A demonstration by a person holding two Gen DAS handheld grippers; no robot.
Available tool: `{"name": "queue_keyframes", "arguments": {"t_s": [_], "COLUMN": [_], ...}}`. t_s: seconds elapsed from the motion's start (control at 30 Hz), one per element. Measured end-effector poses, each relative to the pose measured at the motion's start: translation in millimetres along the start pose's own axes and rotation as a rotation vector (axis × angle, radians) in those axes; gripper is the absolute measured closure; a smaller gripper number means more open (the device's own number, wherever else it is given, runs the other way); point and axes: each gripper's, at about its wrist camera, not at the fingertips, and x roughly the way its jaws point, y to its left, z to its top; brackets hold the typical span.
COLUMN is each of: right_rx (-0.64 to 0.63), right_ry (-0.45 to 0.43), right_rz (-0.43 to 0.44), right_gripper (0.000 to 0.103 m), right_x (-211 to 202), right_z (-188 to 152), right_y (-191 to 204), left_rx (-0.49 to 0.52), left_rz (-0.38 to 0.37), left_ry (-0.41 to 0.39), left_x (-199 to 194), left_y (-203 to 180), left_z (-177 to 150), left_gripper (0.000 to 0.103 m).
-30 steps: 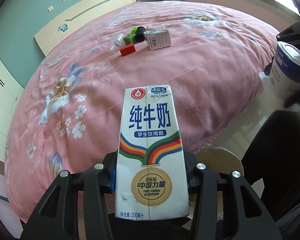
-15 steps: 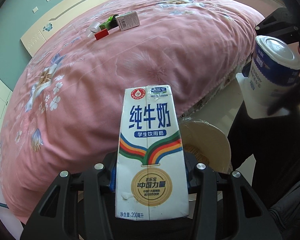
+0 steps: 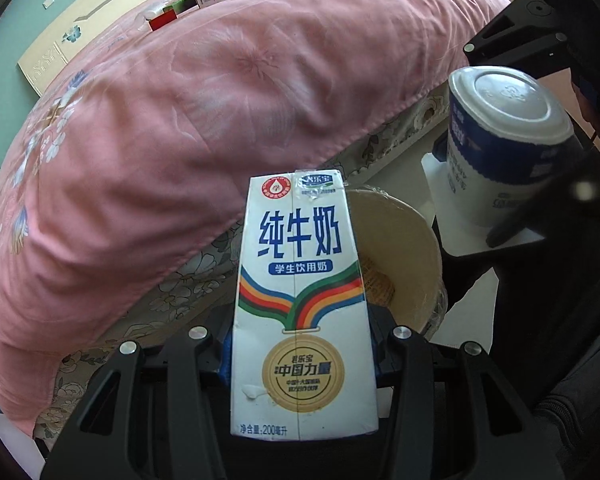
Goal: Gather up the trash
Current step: 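Carry the milk carton and yogurt cup in both tools over the trash bin, then open both tools to drop the carton and cup into the bin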
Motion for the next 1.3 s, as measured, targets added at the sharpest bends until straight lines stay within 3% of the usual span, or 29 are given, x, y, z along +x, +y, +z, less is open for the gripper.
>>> {"name": "queue_keyframes", "arguments": {"t_s": [0.4,0.7,1.3], "right_rx": [0.075,0.143,0.162], "right_ry": [0.058,0.099,0.188], "right_rz": [0.043,0.012,-0.004], "right_gripper": [0.055,0.055,0.054], "right_x": [48,76,132], "right_z": [-3,-7,11], "right_y": [-20,-45,-57], "left_rx": [-0.043,-0.073,-0.123], "left_rz": [-0.041,-0.076,-0.135], "left_ry": [0.083,0.142,0.235], "left_x": [45,80,129], "left_y": [7,13,15], "left_z": [-5,-10,-4], "left_gripper": [0.054,0.054,0.054]}}
